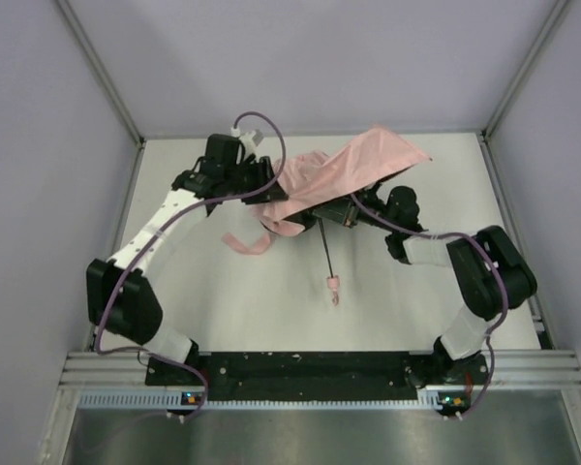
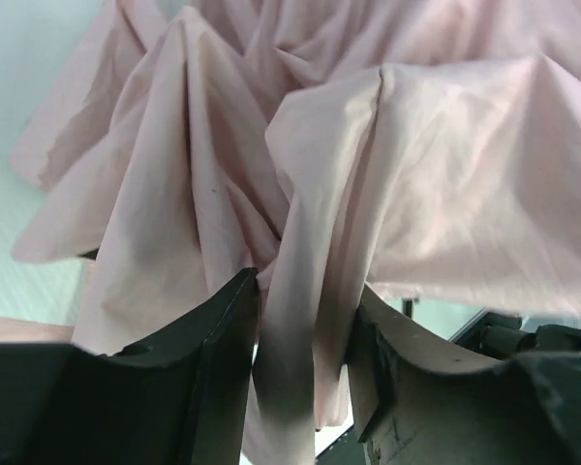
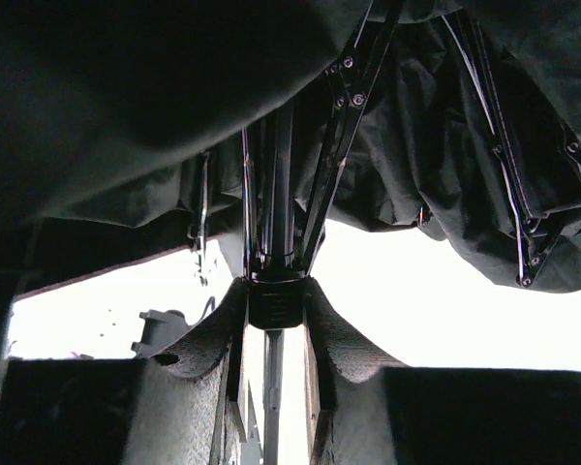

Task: Put away the umbrella

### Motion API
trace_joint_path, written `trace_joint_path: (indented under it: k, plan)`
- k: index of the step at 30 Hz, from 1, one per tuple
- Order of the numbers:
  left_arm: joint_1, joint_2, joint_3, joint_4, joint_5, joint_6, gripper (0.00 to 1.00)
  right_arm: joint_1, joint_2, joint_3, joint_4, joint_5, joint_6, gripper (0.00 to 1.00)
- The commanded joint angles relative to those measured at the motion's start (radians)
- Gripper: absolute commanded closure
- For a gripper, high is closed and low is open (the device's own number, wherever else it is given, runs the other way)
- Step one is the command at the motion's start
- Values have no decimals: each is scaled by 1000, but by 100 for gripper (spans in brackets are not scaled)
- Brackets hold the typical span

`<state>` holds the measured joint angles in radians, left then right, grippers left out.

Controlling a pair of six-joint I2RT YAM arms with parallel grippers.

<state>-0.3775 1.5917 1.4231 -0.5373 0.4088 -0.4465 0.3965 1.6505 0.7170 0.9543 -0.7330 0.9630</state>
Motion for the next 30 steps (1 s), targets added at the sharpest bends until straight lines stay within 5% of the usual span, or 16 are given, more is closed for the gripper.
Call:
trace_joint_path:
  k: [1,3,5,16,20,25,27,29,30]
  plan:
    - [54,-220,-162,159,57,-38,49,2,72,76,264,-117,83,100]
    - [89,-263,-223,226,102,-86,18,4,86,73,284,-118,91,100]
    - [101,-266,-239,244,142,-103,5,5,103,73,314,-127,106,100]
    - [177,-226,-323,726,335,-471,2,5,169,107,543,-269,250,100]
    - [152,-243,-291,615,288,-405,2,7,164,130,570,-281,281,100]
    - [152,-363,-283,470,257,-267,30,8,150,171,595,-330,325,100]
    - [155,-422,-312,426,196,-203,25,10,132,177,604,-342,344,100]
    - [155,-472,-366,469,179,-207,2,18,118,193,595,-368,352,100]
    - [157,-489,-409,561,197,-236,2,22,109,196,591,-379,353,100]
